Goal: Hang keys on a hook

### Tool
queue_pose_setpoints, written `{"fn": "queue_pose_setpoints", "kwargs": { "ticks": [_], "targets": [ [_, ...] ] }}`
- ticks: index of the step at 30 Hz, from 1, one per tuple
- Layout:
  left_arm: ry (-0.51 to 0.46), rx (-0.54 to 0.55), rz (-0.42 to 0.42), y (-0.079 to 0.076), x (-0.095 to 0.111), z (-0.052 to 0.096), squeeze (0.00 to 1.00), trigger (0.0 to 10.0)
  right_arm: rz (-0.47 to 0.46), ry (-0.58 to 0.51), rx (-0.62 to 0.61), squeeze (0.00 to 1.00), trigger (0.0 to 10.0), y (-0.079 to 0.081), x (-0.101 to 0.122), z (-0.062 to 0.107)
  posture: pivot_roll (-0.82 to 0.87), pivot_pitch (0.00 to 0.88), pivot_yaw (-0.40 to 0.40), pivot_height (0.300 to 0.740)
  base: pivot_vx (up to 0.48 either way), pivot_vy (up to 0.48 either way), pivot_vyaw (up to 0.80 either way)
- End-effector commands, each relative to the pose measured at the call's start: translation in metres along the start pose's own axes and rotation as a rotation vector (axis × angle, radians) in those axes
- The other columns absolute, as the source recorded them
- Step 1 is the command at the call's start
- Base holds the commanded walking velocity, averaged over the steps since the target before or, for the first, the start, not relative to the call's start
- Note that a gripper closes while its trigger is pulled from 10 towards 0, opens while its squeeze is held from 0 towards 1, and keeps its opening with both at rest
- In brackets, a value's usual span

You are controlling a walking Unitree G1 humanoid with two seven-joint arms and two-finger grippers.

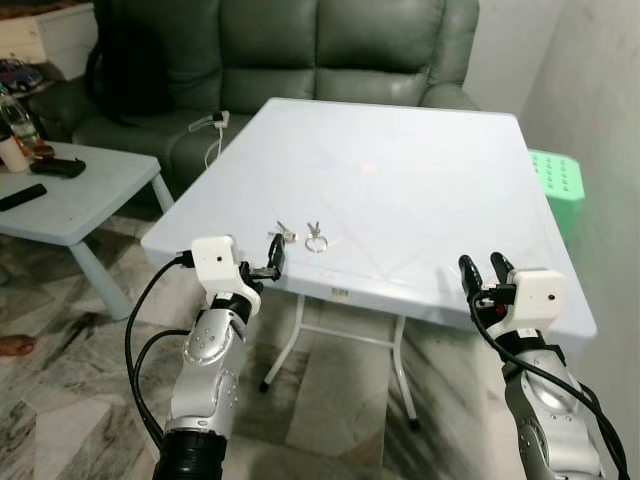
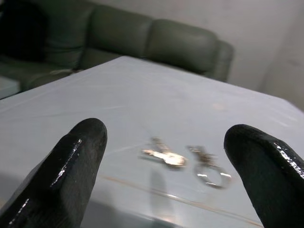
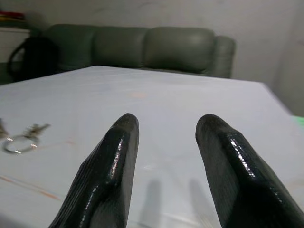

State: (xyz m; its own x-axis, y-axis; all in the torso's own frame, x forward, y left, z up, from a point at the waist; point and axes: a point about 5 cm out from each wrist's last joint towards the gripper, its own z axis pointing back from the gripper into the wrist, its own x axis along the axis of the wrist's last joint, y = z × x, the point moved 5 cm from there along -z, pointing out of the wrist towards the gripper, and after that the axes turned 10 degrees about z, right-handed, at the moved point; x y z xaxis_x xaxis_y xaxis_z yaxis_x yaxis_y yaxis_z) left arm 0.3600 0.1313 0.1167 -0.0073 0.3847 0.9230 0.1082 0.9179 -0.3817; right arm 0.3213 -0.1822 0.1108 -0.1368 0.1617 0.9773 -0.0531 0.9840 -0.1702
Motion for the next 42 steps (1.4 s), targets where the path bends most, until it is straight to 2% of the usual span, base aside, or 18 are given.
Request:
{"fn": "queue_pose_setpoints", "kwargs": {
  "ticks": [1,15,21,42],
  "targets": [
    [-0.010,0.012,-0.003,0.0033,0.0038,-0.0008,0.00,10.0,-0.002,-0.017,0.011,0.00,10.0,0.0028,0.0053,-0.0033,-0.04,0.004,-0.027,0.740,0.337,0.000,0.00],
    [-0.011,0.013,0.007,0.0026,0.0037,-0.0011,0.00,10.0,0.000,-0.017,0.015,0.00,10.0,0.0032,0.0059,-0.0038,-0.04,0.005,-0.029,0.740,0.312,0.304,0.00],
    [-0.031,0.002,-0.012,-0.0021,0.0050,0.0002,0.00,10.0,0.000,-0.014,0.021,0.00,10.0,0.0033,0.0051,-0.0032,-0.04,0.002,-0.030,0.740,0.000,0.000,0.00],
    [-0.014,0.015,0.011,0.0003,0.0009,0.0000,0.00,10.0,0.002,-0.015,0.032,0.00,10.0,0.0050,0.0048,-0.0019,-0.04,0.000,-0.032,0.740,0.000,0.012,0.00]
  ]
}}
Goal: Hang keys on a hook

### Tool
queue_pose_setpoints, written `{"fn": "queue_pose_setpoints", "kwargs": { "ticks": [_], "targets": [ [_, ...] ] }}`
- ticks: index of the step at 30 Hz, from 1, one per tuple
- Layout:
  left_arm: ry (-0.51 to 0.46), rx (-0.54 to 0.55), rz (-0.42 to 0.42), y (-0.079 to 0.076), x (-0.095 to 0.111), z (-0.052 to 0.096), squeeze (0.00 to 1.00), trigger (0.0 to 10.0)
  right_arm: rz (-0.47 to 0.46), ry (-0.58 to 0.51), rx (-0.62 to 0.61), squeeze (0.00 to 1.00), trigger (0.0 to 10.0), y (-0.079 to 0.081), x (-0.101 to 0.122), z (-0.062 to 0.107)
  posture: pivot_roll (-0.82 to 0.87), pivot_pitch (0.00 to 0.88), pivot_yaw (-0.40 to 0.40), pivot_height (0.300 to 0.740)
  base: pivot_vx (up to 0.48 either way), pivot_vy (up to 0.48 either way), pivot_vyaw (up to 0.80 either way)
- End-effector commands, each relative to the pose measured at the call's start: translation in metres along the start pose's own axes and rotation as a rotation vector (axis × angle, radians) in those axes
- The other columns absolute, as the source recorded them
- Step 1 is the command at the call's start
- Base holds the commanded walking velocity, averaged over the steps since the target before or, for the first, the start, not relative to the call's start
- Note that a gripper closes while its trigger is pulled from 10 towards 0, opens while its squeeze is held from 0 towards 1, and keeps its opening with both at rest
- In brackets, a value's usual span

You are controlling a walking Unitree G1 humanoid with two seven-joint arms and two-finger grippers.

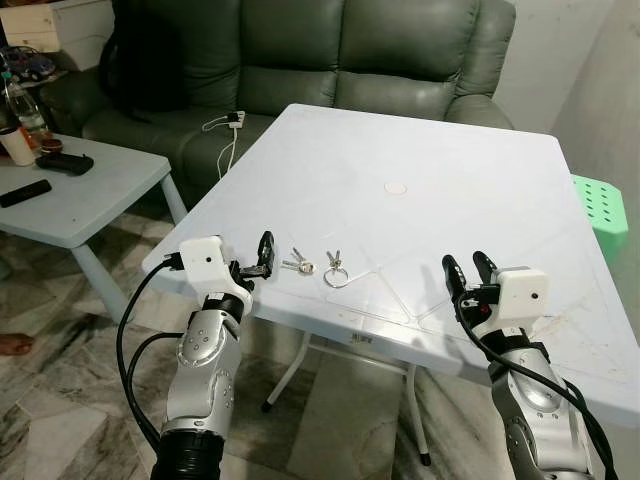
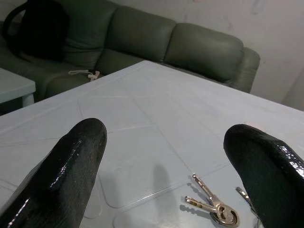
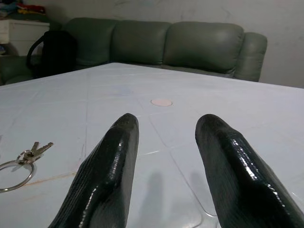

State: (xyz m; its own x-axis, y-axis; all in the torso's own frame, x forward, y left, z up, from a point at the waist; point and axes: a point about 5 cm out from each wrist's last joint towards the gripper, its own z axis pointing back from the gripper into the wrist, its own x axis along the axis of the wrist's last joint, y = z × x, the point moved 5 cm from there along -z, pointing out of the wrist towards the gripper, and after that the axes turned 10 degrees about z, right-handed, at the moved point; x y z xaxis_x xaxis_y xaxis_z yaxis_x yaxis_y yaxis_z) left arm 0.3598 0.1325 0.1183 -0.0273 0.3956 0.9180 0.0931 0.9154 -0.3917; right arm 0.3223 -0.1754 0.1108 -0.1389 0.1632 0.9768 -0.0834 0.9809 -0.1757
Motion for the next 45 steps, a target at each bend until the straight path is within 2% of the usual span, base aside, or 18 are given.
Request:
{"fn": "queue_pose_setpoints", "kwargs": {
  "ticks": [1,8,28,42,45],
  "targets": [
    [0.008,0.000,0.001,-0.0002,-0.0011,-0.0003,0.00,10.0,0.001,-0.012,0.002,0.00,10.0,-0.0016,0.0039,-0.0004,-0.04,0.000,-0.032,0.740,0.000,0.000,0.00],
    [0.010,0.002,0.001,-0.0001,-0.0017,0.0006,0.00,10.0,0.002,-0.010,0.003,0.00,10.0,-0.0019,0.0038,0.0005,-0.04,0.000,-0.034,0.740,0.000,0.000,0.00],
    [0.012,0.010,0.002,0.0008,-0.0025,0.0008,0.00,10.0,-0.015,0.007,0.001,0.00,10.0,-0.0029,0.0023,-0.0003,-0.04,0.007,-0.039,0.740,0.000,0.448,0.00],
    [0.011,0.012,0.007,0.0000,-0.0025,-0.0004,0.00,10.0,-0.010,0.007,0.002,0.00,10.0,-0.0042,0.0035,-0.0023,-0.05,0.005,-0.042,0.740,0.000,0.476,-0.76],
    [0.001,0.021,0.008,0.0005,-0.0010,-0.0007,0.00,10.0,-0.009,-0.009,0.000,0.00,10.0,-0.0051,0.0062,-0.0030,-0.05,0.004,-0.043,0.740,0.000,0.086,-0.34]
  ]
}}
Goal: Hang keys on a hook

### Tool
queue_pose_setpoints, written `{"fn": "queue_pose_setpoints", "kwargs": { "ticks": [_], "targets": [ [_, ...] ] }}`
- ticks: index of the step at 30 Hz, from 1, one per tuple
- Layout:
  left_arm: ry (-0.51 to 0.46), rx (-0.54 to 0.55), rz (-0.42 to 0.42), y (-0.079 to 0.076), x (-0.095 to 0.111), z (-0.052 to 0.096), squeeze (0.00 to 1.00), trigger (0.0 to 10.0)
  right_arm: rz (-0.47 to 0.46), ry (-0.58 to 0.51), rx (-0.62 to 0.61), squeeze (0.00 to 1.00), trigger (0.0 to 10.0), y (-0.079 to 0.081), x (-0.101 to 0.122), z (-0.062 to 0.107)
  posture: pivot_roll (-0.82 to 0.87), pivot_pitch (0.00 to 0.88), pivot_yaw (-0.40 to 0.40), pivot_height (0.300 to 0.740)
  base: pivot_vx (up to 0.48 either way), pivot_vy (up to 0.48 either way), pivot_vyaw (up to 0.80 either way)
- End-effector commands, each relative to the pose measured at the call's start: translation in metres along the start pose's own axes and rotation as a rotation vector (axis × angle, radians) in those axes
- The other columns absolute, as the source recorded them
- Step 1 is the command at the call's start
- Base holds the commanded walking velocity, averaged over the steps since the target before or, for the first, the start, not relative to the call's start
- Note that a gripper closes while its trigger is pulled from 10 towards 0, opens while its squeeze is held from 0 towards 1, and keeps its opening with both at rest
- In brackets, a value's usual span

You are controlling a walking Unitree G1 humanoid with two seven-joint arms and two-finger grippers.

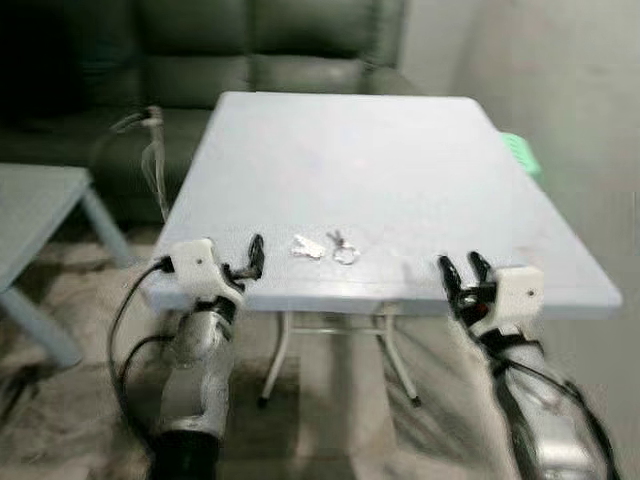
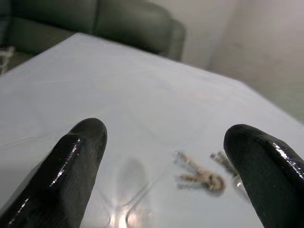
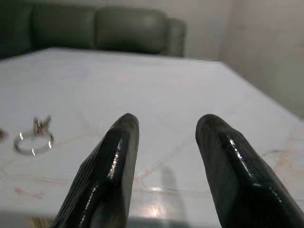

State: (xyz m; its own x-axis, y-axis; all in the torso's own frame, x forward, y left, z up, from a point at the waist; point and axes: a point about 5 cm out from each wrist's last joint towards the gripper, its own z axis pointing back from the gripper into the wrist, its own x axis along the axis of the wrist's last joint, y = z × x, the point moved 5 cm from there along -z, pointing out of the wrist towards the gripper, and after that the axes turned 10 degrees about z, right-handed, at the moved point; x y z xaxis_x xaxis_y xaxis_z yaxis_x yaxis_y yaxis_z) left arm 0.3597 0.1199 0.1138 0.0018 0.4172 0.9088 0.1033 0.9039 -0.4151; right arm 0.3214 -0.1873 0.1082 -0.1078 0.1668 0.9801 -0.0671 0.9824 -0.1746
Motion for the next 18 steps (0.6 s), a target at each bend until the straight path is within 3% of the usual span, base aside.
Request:
{"fn": "queue_pose_setpoints", "kwargs": {
  "ticks": [1,15,18],
  "targets": [
    [-0.023,0.032,-0.019,0.0104,0.0079,0.0000,0.00,10.0,-0.001,-0.038,0.019,0.00,10.0,0.0062,0.0106,-0.0054,-0.05,0.003,-0.043,0.740,0.000,0.000,0.00],
    [-0.023,0.036,-0.012,0.0099,0.0078,-0.0009,0.00,10.0,-0.004,-0.039,0.017,0.00,10.0,0.0064,0.0107,-0.0063,-0.05,0.006,-0.041,0.740,0.000,0.000,0.00],
    [-0.025,0.036,-0.014,0.0103,0.0083,-0.0011,0.00,10.0,-0.005,-0.038,0.017,0.00,10.0,0.0069,0.0105,-0.0062,-0.05,0.007,-0.039,0.740,0.281,0.000,0.00]
  ]
}}
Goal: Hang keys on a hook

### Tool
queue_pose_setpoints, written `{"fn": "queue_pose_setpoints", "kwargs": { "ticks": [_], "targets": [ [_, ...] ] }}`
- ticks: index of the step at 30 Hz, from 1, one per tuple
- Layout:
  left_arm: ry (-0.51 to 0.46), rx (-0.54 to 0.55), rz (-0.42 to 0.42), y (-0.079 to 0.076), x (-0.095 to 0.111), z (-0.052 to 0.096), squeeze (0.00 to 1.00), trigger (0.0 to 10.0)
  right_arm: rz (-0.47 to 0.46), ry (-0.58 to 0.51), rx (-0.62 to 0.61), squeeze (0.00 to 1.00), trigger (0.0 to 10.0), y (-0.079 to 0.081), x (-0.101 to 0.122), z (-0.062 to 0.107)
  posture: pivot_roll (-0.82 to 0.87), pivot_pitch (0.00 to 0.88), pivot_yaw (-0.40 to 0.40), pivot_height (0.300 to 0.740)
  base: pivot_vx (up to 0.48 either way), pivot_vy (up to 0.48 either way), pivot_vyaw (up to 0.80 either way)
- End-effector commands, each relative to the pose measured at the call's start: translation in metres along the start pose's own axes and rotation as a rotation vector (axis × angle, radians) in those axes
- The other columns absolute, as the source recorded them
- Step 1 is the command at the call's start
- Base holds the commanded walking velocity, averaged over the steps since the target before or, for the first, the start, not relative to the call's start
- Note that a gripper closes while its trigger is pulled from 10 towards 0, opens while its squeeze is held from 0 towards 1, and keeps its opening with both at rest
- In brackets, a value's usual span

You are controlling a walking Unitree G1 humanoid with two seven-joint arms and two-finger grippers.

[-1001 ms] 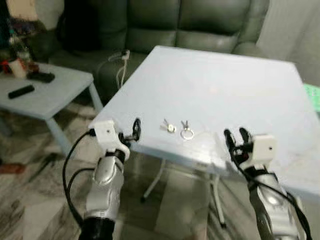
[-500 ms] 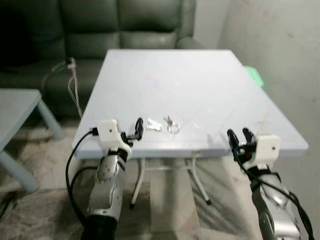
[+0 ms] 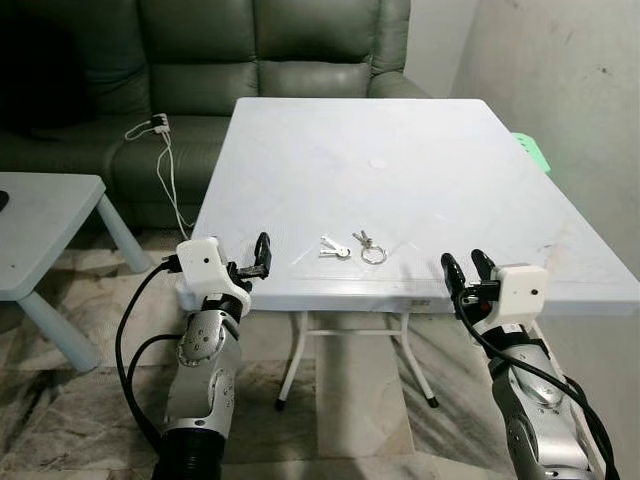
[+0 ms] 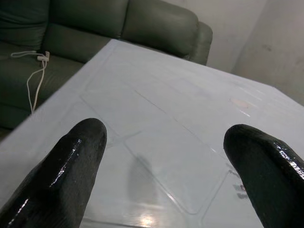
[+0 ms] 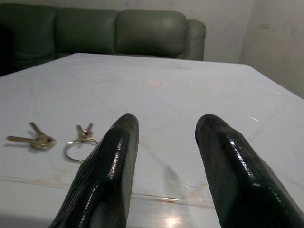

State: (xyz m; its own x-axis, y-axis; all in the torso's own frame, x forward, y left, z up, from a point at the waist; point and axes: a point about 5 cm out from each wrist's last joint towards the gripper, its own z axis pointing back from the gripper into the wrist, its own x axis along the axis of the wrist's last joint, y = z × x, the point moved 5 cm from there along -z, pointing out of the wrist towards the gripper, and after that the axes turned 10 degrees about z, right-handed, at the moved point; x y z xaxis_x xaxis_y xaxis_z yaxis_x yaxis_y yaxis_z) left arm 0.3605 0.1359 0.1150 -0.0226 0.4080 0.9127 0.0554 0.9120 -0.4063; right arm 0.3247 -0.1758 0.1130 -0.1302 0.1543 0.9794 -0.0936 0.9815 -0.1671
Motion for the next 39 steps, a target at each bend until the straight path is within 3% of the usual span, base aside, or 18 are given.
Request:
{"fn": "queue_pose_setpoints", "kwargs": {
  "ticks": [1,13,27,28,29,30,39],
  "targets": [
    [0.000,-0.011,-0.001,-0.004,0.001,-0.002,0.00,10.0,0.006,-0.015,-0.009,0.00,10.0,-0.003,0.004,-0.002,-0.05,0.007,-0.040,0.740,0.296,0.000,0.00],
    [0.001,-0.003,0.008,-0.003,0.000,-0.002,0.00,10.0,0.006,-0.013,-0.004,0.00,10.0,-0.003,0.004,-0.002,-0.05,0.008,-0.041,0.740,0.288,0.000,0.00],
    [-0.016,-0.004,-0.008,-0.009,0.001,0.000,0.00,10.0,-0.012,-0.013,0.026,0.00,10.0,0.002,0.003,-0.001,-0.04,0.000,-0.043,0.740,0.000,0.000,0.00],
    [-0.016,-0.008,-0.010,-0.010,0.001,0.000,0.00,10.0,-0.013,-0.015,0.029,0.60,10.0,0.002,0.003,-0.001,-0.04,0.000,-0.043,0.740,0.000,0.000,0.00],
    [-0.016,-0.010,-0.010,-0.010,0.001,0.000,0.00,10.0,-0.013,-0.015,0.030,0.60,10.0,0.002,0.004,-0.001,-0.04,0.000,-0.042,0.740,0.000,0.000,0.00],
    [-0.015,-0.010,-0.010,-0.011,0.000,0.001,0.00,10.0,-0.027,-0.032,0.050,1.00,10.0,0.005,0.006,0.000,-0.04,0.000,-0.042,0.740,0.000,0.000,0.00],
    [-0.017,-0.011,-0.009,-0.011,0.000,0.001,0.00,10.0,0.003,-0.031,0.063,1.00,10.0,0.003,0.006,0.000,-0.04,0.000,-0.045,0.740,0.000,0.000,0.00]
  ]
}}
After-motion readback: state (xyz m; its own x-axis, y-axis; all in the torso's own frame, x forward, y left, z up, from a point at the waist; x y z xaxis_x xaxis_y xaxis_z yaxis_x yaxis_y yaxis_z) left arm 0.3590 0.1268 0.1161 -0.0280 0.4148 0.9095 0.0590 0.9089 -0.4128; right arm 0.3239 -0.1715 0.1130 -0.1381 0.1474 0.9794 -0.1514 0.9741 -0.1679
